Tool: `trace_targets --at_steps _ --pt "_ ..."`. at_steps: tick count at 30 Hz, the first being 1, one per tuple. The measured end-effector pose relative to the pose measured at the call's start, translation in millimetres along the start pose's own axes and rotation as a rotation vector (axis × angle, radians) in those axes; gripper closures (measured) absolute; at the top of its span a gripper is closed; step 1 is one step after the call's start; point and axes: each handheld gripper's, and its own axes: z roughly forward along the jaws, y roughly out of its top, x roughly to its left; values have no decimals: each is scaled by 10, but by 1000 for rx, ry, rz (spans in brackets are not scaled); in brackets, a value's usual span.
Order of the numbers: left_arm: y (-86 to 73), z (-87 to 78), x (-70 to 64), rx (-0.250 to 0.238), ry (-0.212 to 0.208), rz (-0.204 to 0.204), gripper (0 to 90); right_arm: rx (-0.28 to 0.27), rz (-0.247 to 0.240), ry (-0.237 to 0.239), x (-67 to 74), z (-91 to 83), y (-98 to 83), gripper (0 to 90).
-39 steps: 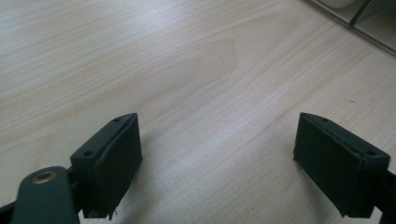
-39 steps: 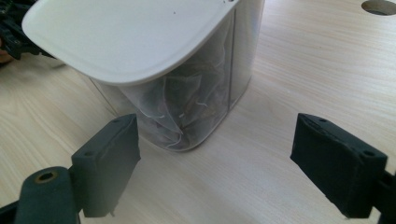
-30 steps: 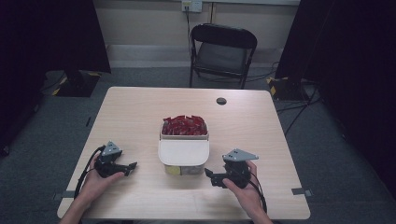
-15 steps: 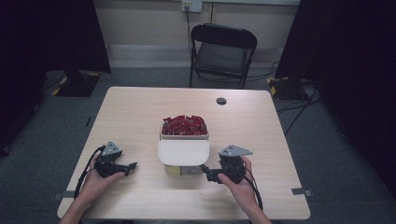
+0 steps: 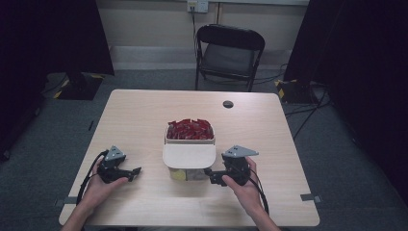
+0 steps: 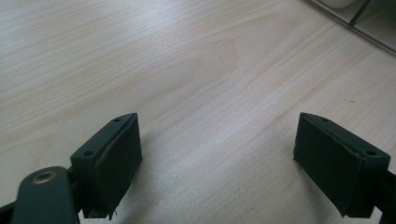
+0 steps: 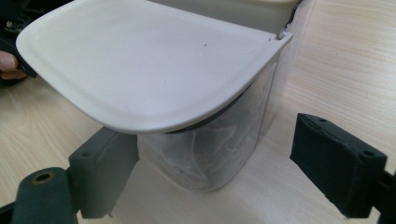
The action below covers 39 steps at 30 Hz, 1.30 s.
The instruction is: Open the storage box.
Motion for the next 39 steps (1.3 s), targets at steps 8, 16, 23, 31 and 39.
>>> trace_targets --at_steps 8,16,23,31,39 --pt "1 -2 2 3 0 4 147 -6 -6 13 -1 -4 54 151" --pt "0 0 0 1 0 0 147 -17 -2 17 -3 -14 127 147" --pt "0 0 1 1 0 1 147 -42 6 13 -15 -3 216 147" --pt "0 0 0 0 0 0 146 -56 4 18 -32 -5 281 148" --pt "0 -1 1 1 0 1 147 -71 7 27 -44 -1 345 149"
